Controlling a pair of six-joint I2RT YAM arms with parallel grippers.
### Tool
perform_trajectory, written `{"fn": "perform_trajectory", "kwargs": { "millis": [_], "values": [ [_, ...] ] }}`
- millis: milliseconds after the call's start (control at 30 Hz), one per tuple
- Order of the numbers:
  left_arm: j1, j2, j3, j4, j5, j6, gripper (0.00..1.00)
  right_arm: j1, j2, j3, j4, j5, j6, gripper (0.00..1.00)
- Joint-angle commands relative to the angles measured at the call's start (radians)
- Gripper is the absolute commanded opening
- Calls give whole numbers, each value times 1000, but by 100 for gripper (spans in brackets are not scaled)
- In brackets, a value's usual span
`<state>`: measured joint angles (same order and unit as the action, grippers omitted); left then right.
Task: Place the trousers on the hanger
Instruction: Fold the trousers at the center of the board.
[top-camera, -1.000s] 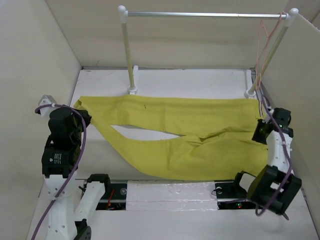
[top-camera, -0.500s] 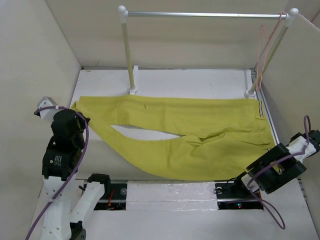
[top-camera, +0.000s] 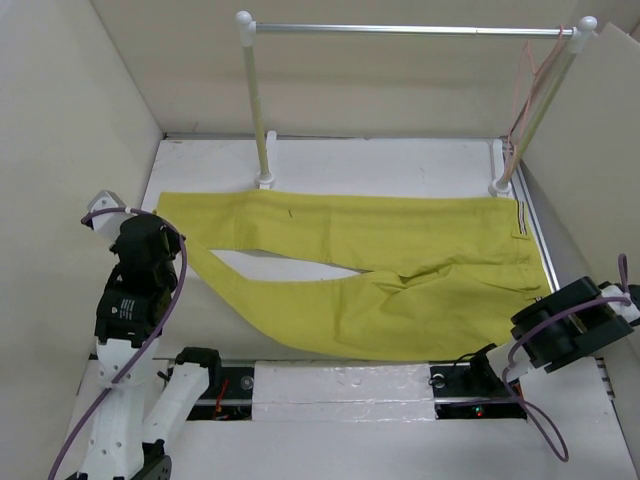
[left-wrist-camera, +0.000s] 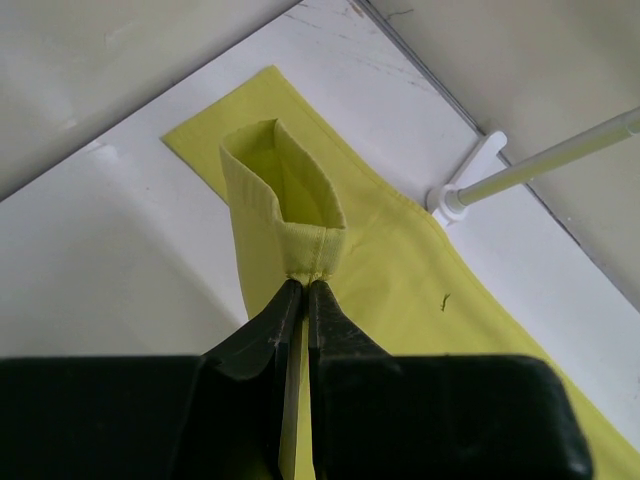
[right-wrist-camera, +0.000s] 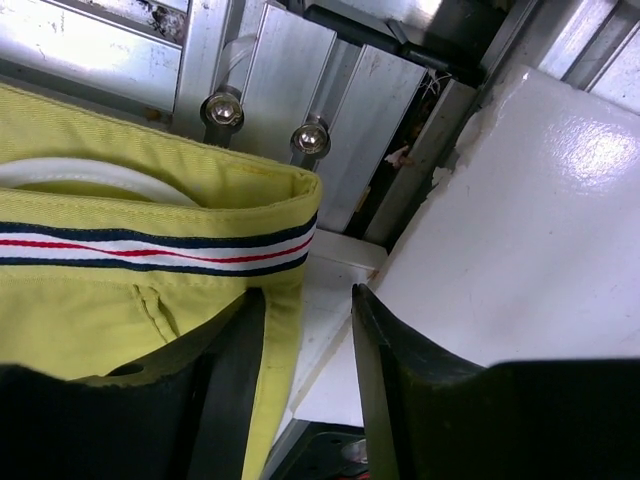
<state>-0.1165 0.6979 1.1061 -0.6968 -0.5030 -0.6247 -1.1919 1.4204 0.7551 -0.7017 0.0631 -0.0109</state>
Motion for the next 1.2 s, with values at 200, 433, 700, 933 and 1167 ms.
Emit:
{"fn": "perform_trajectory", "kwargs": {
  "millis": [200, 433, 700, 933, 1167],
  "values": [
    [-3, 6, -71, 83, -160, 82, 0, 12, -24, -25, 166, -55, -57, 5],
    [-3, 73, -63, 125, -138, 79, 0, 266, -165, 80, 85, -34, -23, 0],
    [-3, 205, -19, 77, -209, 68, 0, 489, -135, 425, -64, 83, -34, 0],
    [18, 330, 133, -6, -330, 49, 0, 609, -52, 656, -62, 2, -98, 0],
    [96, 494, 188, -63, -406, 40, 0, 661, 98, 746, 58, -86, -106, 0]
  ]
}}
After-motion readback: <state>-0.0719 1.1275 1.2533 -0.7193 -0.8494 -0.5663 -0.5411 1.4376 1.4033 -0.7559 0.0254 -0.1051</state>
